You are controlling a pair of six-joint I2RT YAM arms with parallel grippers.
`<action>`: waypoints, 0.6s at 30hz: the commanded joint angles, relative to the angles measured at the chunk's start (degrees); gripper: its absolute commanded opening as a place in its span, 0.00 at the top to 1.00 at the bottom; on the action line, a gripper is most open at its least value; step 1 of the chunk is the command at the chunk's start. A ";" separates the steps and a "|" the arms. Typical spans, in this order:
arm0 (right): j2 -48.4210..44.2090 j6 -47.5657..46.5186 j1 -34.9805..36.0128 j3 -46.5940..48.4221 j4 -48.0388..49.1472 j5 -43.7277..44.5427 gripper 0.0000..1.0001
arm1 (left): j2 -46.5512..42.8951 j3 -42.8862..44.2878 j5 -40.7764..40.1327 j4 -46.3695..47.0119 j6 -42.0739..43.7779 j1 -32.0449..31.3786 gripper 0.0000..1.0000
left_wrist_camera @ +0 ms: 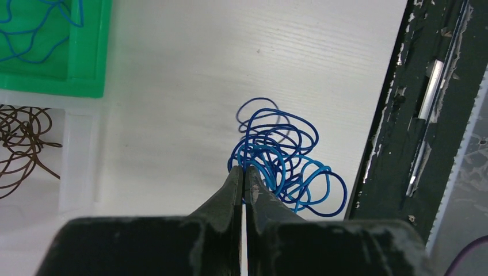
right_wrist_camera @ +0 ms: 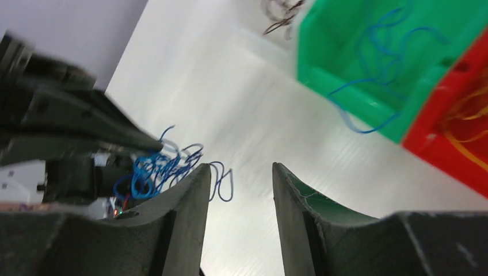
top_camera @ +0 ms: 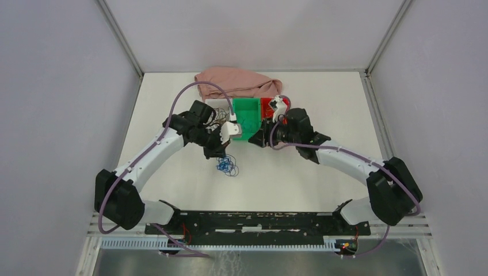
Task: Untangle the cables
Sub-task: Untie the cable.
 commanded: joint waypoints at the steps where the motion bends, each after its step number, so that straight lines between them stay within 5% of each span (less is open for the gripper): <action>1: -4.90 -3.09 5.25 -7.36 19.33 -5.25 0.49 | -3.41 -0.48 2.35 1.14 -5.35 -0.18 0.97; 10: -2.93 -9.66 16.48 -8.43 20.59 -1.18 0.46 | -5.89 1.60 2.21 -2.04 -4.86 -0.20 0.97; 18: -1.51 -13.19 20.42 -11.20 21.96 4.69 0.28 | -6.57 6.06 2.57 -5.57 -4.47 -0.18 0.97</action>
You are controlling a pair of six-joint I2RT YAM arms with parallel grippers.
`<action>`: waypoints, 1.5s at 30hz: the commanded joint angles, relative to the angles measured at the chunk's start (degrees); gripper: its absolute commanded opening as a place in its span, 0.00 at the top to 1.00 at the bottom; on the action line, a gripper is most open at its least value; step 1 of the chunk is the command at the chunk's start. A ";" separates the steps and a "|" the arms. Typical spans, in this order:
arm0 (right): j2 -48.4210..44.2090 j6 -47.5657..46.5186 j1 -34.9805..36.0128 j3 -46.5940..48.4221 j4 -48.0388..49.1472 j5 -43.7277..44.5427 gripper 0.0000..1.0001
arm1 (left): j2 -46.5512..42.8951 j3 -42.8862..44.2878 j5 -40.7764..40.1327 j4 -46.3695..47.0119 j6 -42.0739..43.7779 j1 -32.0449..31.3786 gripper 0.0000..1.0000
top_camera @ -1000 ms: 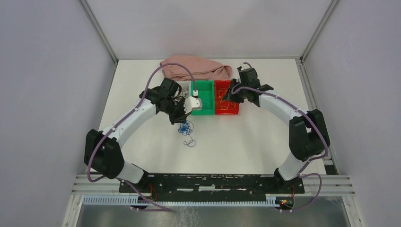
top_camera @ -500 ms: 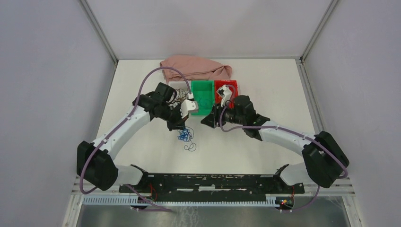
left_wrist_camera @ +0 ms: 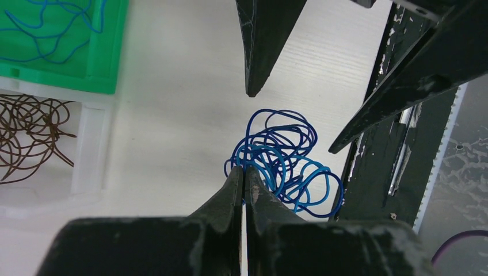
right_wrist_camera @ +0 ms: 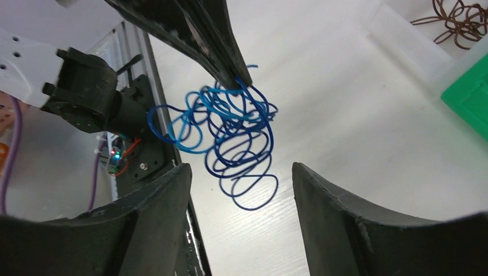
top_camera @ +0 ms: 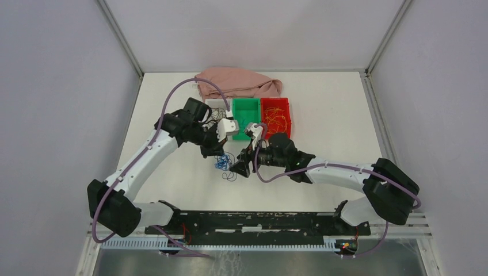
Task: Untangle the cables
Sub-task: Untie the cable.
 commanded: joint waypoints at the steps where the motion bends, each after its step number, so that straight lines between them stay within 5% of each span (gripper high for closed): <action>1: 0.29 -3.32 1.25 -1.76 4.68 5.76 0.27 | -2.22 4.55 2.56 -2.55 -1.40 -0.20 0.97; 11: -0.64 -1.74 1.25 -6.04 7.88 7.38 0.27 | -3.23 7.60 2.46 -4.48 -0.96 -0.19 0.97; 22: 11.23 8.04 1.28 -1.70 19.87 5.57 0.32 | -3.87 8.41 2.30 -4.41 -1.49 -0.20 0.97; 30: 14.62 12.50 1.28 -1.56 21.58 7.53 0.59 | -5.06 8.58 1.67 -4.45 -1.12 -0.20 0.97; 34: 12.30 11.92 1.14 -3.10 20.93 10.59 0.90 | -5.20 8.42 1.02 -4.81 -0.72 -0.15 0.97; 38: 5.10 8.29 -0.38 -3.30 11.06 12.24 1.00 | -6.39 4.63 -1.38 -3.75 0.40 -0.20 0.95; 40: 0.22 5.23 -1.95 -2.63 4.06 12.66 1.00 | -7.53 0.90 -2.95 -2.47 1.35 -0.12 0.76; 44: -10.09 -1.23 -4.31 -0.15 -7.50 12.59 1.00 | -10.67 -6.72 -3.52 -1.32 3.23 -0.18 0.19; 45: -11.78 -2.63 -4.59 0.96 -9.89 12.00 1.00 | -11.47 -7.68 -2.98 -1.32 3.68 -0.19 0.13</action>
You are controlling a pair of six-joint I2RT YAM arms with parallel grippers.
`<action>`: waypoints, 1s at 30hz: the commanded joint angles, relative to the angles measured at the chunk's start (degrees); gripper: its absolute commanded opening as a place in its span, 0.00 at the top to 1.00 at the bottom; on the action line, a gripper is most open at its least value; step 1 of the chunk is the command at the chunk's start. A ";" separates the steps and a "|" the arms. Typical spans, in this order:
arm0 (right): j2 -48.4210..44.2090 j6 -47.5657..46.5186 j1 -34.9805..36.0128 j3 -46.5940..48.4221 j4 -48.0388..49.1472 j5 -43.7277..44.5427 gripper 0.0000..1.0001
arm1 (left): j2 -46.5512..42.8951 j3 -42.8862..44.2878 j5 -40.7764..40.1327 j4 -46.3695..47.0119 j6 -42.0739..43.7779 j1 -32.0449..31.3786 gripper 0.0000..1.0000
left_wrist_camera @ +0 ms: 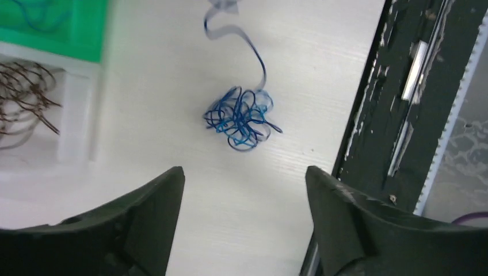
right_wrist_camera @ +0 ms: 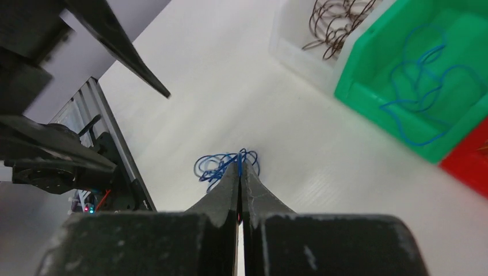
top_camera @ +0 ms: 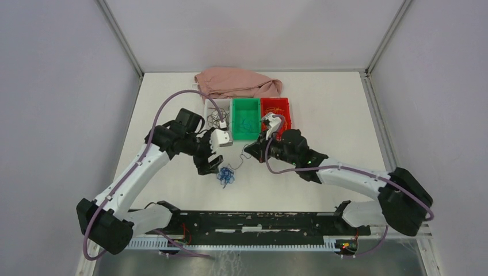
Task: Untangle the cables
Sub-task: Untie the cable.
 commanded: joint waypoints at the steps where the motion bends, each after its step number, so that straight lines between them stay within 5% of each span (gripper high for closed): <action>1: -9.65 -8.89 -1.81 5.76 -13.18 -0.46 1.00 | -4.13 -5.37 0.09 1.02 2.94 -0.15 0.02; 6: -10.56 -12.33 -1.92 13.11 -22.39 -5.52 1.00 | -6.32 -4.92 2.84 2.55 2.56 -0.18 0.01; 11: -8.84 -8.56 -1.92 18.92 -23.04 -9.27 1.00 | -10.32 -6.75 8.04 15.66 -7.41 -0.13 0.00; 19: -6.63 9.51 -1.87 18.21 -4.17 -15.67 1.00 | -20.54 -16.82 10.41 42.90 -27.21 -0.16 0.03; 24: -4.96 14.98 -1.30 19.53 2.24 -16.34 1.00 | -20.19 -18.61 11.76 50.31 -35.61 -0.14 0.09; 30: -2.22 18.93 -0.78 20.60 6.05 -16.56 0.99 | -18.01 -17.93 12.59 51.83 -35.90 -0.21 0.21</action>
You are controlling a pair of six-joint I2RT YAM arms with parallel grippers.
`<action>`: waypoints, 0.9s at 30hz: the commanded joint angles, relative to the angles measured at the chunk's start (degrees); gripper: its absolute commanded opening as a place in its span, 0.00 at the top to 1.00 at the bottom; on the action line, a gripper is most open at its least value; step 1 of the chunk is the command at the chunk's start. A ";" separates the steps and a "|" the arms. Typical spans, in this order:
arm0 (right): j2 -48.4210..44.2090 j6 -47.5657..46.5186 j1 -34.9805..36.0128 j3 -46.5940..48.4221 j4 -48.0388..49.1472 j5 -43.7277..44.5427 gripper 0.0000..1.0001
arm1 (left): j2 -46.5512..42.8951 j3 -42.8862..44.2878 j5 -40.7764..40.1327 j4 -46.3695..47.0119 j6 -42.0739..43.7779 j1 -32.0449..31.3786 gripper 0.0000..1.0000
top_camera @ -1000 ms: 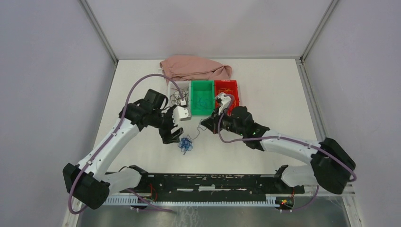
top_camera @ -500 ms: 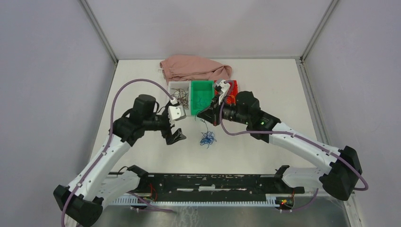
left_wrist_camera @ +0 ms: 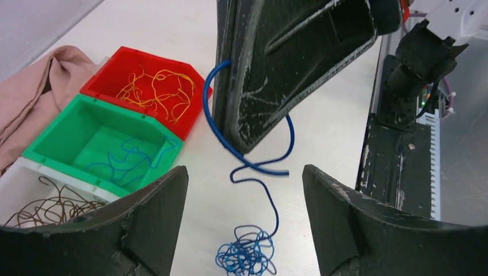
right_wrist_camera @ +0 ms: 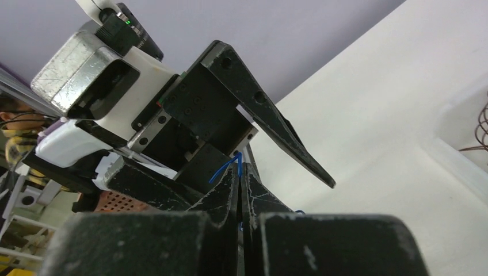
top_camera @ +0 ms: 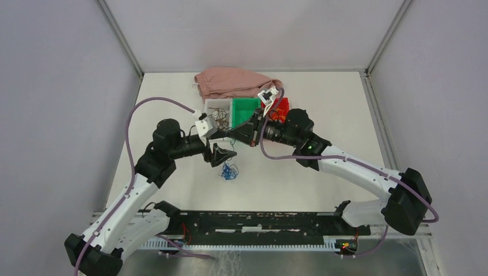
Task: Untangle the cables
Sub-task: Untie the cable.
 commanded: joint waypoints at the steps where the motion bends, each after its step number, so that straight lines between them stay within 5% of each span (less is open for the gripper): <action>1: 1.99 6.08 0.64 3.03 9.74 -1.90 0.99 | 1.79 1.13 2.34 5.69 -4.19 -0.21 0.22; 5: 3.86 7.80 1.18 3.90 12.23 -2.46 0.99 | 2.27 1.17 3.08 5.66 -4.33 -0.23 0.36; 10: 3.50 7.63 1.30 4.56 11.32 -2.35 1.00 | 1.40 0.93 1.85 5.43 -2.43 -0.20 0.80; 13: 2.98 6.30 1.30 4.80 9.30 -1.26 0.84 | 0.72 1.19 1.72 5.31 -2.05 -0.27 0.96; 21: 0.22 2.27 0.70 2.88 4.21 1.27 0.61 | -0.02 4.35 2.34 3.30 -2.60 -0.20 0.97; 27: -7.74 -7.36 -0.90 -1.49 -3.43 2.85 0.32 | -0.98 6.39 0.26 0.11 -0.16 -0.27 0.97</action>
